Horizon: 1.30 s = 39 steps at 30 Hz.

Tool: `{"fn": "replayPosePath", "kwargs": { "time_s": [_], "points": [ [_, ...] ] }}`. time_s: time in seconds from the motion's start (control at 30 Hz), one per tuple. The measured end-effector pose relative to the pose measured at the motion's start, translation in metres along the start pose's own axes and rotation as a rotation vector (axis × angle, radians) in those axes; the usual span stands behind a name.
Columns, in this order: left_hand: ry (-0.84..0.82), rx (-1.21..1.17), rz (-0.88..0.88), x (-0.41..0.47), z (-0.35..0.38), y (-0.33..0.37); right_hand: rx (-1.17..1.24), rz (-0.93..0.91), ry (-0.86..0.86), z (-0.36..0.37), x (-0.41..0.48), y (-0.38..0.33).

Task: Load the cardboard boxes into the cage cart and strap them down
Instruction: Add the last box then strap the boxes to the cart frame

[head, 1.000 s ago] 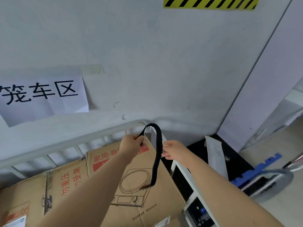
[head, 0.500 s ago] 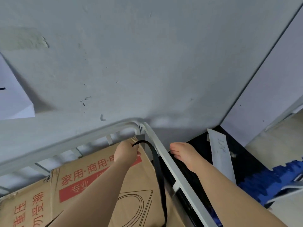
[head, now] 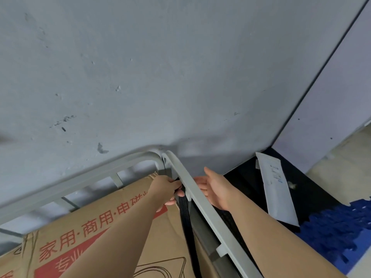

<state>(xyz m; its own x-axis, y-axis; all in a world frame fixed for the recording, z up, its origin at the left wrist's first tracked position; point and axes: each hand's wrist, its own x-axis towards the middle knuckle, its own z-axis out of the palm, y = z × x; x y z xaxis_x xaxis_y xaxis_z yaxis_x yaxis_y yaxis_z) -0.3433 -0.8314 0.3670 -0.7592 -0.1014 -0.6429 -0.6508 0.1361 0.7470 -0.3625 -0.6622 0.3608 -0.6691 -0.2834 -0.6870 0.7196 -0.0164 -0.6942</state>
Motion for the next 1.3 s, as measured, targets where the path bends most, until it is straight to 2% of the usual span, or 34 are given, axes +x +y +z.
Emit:
{"fn": "replayPosePath", "kwargs": {
  "time_s": [0.1, 0.33, 0.43, 0.53, 0.67, 0.77, 0.9, 0.97, 1.07, 1.13, 1.2, 1.3],
  "points": [
    [-0.079, -0.001, 0.057, -0.001, -0.012, -0.008, -0.001, 0.032, -0.030, 0.003, 0.007, 0.000],
    [-0.228, -0.088, 0.084, 0.004, -0.036, -0.011, -0.176, 0.038, -0.066, 0.019, 0.006, -0.011],
    [-0.146, -0.044, 0.112, 0.007, -0.040, -0.013, 0.002, 0.001, -0.121, 0.020, 0.008, -0.017],
    [-0.062, 0.064, 0.160, 0.009, -0.041, -0.019, 0.206, -0.051, -0.102, 0.008, 0.011, -0.019],
    [-0.046, 0.169, 0.232, -0.002, -0.026, -0.020, 0.213, -0.075, -0.039, -0.014, 0.007, -0.014],
    [-0.045, 0.118, 0.249, -0.009, -0.023, -0.020, 0.116, -0.062, -0.012, -0.022, -0.006, -0.006],
    [0.052, 0.242, 0.265, -0.027, -0.033, -0.026, -0.012, -0.066, -0.020, -0.018, -0.032, 0.005],
    [0.041, 0.271, 0.245, -0.038, -0.039, -0.031, -0.106, -0.079, 0.019, -0.011, -0.046, 0.007],
    [-0.051, 0.471, 0.255, -0.052, -0.047, -0.040, -0.475, -0.059, 0.149, -0.007, -0.071, 0.010],
    [-0.114, 0.481, 0.212, -0.063, -0.052, -0.047, -0.666, -0.011, 0.259, -0.017, -0.087, 0.017],
    [-0.112, 0.452, 0.187, -0.072, -0.057, -0.052, -0.587, 0.045, 0.290, -0.031, -0.099, 0.027],
    [0.025, 0.511, 0.236, -0.079, -0.058, -0.055, -0.318, 0.032, 0.236, -0.037, -0.109, 0.039]
  ]
}}
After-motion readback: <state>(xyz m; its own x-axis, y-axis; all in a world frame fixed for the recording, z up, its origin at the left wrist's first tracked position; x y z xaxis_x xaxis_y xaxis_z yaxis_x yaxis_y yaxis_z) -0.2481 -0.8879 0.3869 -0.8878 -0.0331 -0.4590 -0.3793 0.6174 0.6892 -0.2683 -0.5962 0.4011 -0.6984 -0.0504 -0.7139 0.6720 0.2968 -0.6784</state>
